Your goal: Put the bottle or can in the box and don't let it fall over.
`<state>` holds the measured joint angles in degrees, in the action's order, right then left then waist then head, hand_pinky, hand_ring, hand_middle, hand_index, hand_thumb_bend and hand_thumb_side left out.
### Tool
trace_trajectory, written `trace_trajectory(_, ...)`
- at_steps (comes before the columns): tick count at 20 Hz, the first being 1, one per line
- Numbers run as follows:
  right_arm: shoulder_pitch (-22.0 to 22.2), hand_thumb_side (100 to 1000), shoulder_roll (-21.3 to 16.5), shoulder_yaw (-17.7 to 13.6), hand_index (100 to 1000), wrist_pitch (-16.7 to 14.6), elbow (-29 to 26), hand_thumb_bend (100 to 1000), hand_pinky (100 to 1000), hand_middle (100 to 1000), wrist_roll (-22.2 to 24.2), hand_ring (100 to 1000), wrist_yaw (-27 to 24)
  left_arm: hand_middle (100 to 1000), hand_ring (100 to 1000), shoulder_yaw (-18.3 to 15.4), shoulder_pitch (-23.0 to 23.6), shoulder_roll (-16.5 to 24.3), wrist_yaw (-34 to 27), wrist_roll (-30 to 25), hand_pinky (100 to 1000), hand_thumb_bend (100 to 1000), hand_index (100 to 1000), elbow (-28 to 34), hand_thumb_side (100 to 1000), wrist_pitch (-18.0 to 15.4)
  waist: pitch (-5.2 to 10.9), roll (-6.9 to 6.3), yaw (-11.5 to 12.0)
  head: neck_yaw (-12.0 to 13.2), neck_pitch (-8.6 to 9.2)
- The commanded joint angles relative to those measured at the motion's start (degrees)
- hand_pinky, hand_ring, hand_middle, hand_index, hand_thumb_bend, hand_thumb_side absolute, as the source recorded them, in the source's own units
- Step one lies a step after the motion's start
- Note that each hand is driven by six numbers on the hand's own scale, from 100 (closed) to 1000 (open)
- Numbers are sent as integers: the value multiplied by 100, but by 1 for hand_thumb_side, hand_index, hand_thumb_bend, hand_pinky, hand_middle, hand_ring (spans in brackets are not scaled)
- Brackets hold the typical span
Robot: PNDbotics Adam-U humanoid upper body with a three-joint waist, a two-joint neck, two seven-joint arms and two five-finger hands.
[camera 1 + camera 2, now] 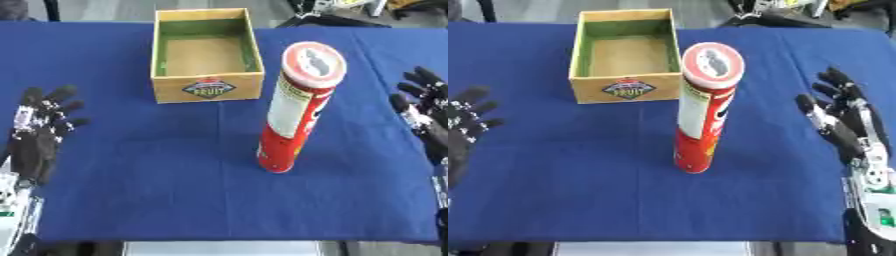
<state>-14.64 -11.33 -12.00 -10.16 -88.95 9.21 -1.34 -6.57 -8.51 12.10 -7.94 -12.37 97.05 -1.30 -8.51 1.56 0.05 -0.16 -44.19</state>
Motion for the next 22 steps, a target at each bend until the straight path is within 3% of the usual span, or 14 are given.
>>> trace_trajectory(1, -151, 407, -183, 101, 942, -14, 54, 670, 801, 883, 201, 894, 36, 918, 912, -20, -37, 32, -24, -26, 792, 420, 923, 62, 1000, -8, 96, 0, 14, -24, 7)
trace_trajectory(13, -622, 353, -437, 613, 967, -198, 560, 743, 839, 968, 1198, 979, 25, 918, 912, 7, -42, 38, 4, -67, 792, 416, 922, 62, 1000, 0, 103, -4, 62, -67, 7)
trace_trajectory(22, -856, 345, -486, 944, 970, -286, 730, 763, 846, 971, 1677, 983, -104, 919, 912, 21, -48, 38, 13, -92, 792, 414, 922, 57, 1000, 0, 97, -17, 68, -92, 7)
